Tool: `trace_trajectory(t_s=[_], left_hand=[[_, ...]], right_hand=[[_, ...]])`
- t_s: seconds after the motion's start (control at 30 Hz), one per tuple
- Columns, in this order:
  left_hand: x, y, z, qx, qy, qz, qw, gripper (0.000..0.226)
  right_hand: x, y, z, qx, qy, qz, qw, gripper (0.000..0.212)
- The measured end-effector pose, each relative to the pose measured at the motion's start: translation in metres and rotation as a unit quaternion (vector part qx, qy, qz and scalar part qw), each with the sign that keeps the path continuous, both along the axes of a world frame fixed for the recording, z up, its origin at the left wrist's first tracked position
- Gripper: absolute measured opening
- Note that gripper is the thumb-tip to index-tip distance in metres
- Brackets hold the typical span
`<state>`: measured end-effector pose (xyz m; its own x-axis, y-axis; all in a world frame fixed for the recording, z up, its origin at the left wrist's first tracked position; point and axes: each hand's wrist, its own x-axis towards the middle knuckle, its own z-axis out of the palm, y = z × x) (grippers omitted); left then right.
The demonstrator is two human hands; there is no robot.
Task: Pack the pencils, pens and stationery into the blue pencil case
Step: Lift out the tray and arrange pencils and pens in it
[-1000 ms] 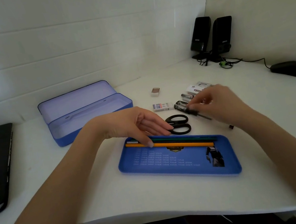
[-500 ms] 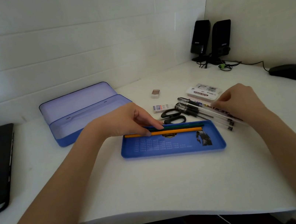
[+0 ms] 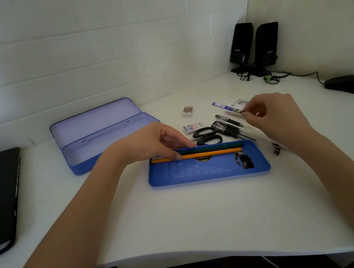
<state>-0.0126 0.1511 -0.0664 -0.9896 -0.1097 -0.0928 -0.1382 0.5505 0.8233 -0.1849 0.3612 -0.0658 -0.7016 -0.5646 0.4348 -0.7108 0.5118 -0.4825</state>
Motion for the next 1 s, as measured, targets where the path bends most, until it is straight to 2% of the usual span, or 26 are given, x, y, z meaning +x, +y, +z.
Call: trace_trajectory(t_s=[0.07, 0.13, 0.3, 0.37, 0.53, 0.83, 0.9, 1.0], left_hand=[[0.001, -0.002, -0.001, 0.018, 0.002, 0.005, 1.000, 0.039], [0.002, -0.005, 0.000, 0.026, 0.001, 0.012, 1.000, 0.041], [0.008, -0.017, 0.003, 0.031, -0.022, 0.016, 0.999, 0.047], [0.009, -0.019, 0.003, 0.038, -0.024, 0.021, 0.999, 0.044], [0.010, -0.017, 0.005, 0.027, -0.011, 0.025, 0.999, 0.024], [0.009, -0.016, 0.000, 0.036, -0.047, -0.016, 0.998, 0.039], [0.009, -0.017, 0.001, 0.032, -0.047, -0.009, 0.998, 0.038], [0.009, -0.016, 0.001, 0.006, -0.043, -0.003, 0.999, 0.035]], right_hand=[[0.019, -0.002, 0.009, -0.011, -0.045, 0.129, 0.991, 0.008], [0.032, -0.003, 0.011, 0.025, -0.062, 0.217, 0.974, 0.015], [0.045, -0.008, 0.003, 0.078, -0.061, 0.298, 0.949, 0.025], [0.049, -0.012, -0.001, 0.096, -0.030, 0.318, 0.943, 0.025], [0.065, -0.026, -0.009, 0.069, 0.017, 0.329, 0.942, 0.019], [0.074, -0.042, -0.023, 0.045, 0.042, 0.332, 0.941, 0.013], [0.070, -0.040, -0.019, 0.030, 0.040, 0.295, 0.954, 0.012], [0.050, -0.032, -0.009, -0.006, 0.019, 0.178, 0.984, 0.014]])
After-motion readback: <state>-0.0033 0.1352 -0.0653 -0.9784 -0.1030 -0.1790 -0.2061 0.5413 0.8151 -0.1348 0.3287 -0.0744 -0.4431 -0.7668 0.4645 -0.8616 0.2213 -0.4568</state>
